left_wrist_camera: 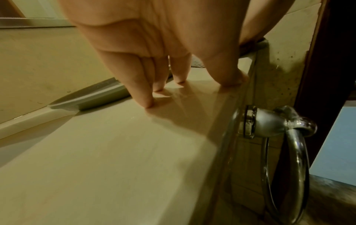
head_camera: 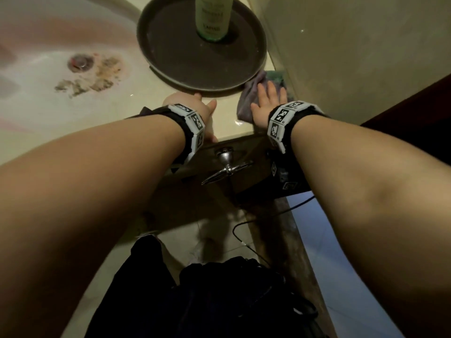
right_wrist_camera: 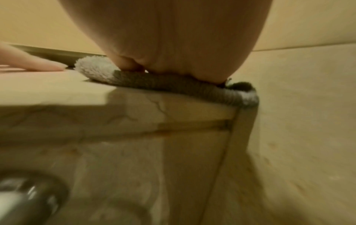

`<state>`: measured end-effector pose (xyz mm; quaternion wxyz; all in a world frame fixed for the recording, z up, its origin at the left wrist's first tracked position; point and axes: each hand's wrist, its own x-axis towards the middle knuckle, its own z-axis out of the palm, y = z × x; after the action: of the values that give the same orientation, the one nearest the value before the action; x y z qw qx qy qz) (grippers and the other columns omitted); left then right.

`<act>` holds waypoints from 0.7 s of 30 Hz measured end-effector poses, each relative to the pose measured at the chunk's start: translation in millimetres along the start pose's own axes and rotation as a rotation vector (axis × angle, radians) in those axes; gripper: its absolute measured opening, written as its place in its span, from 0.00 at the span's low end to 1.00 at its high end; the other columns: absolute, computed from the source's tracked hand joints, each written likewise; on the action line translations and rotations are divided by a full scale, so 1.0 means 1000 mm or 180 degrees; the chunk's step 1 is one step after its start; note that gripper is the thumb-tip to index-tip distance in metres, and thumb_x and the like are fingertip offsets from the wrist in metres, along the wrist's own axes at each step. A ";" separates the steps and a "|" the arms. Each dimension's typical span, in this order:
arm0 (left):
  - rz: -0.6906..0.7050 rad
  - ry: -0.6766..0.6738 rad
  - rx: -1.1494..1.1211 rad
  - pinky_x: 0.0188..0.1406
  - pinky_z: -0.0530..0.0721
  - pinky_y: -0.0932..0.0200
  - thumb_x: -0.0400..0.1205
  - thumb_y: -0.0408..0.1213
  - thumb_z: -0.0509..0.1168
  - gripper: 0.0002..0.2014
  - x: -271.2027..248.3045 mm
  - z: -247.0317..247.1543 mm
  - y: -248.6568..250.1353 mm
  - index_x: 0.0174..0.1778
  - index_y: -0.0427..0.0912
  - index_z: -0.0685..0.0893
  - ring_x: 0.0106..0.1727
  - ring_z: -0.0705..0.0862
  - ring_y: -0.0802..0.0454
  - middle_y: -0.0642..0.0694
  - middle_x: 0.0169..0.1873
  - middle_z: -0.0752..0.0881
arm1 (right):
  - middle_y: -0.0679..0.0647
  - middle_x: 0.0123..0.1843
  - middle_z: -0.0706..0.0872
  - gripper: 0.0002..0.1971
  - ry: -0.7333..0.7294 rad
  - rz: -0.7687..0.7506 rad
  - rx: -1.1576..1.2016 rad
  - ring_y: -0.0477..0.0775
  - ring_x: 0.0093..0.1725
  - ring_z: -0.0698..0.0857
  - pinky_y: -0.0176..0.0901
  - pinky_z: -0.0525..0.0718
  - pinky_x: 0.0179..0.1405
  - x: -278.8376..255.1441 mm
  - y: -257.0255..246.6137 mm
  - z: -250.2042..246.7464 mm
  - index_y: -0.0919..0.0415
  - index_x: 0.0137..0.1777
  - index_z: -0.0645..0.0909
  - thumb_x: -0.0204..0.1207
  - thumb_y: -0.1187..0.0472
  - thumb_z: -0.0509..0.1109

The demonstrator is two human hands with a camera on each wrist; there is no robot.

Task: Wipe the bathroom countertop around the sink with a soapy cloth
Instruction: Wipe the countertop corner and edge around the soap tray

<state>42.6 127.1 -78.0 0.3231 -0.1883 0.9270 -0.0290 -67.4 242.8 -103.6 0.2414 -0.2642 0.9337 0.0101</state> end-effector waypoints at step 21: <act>-0.0055 0.0034 0.0104 0.66 0.78 0.41 0.73 0.68 0.61 0.49 0.001 0.002 0.000 0.83 0.54 0.42 0.78 0.69 0.36 0.42 0.84 0.51 | 0.50 0.86 0.37 0.30 -0.0050 -0.0203 -0.0354 0.64 0.84 0.37 0.54 0.39 0.83 -0.040 -0.004 0.018 0.52 0.84 0.38 0.86 0.48 0.44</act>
<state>42.9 126.7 -80.3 0.3209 -0.1909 0.9264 -0.0480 -27.3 261.2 -100.2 0.2339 -0.3068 0.9209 0.0563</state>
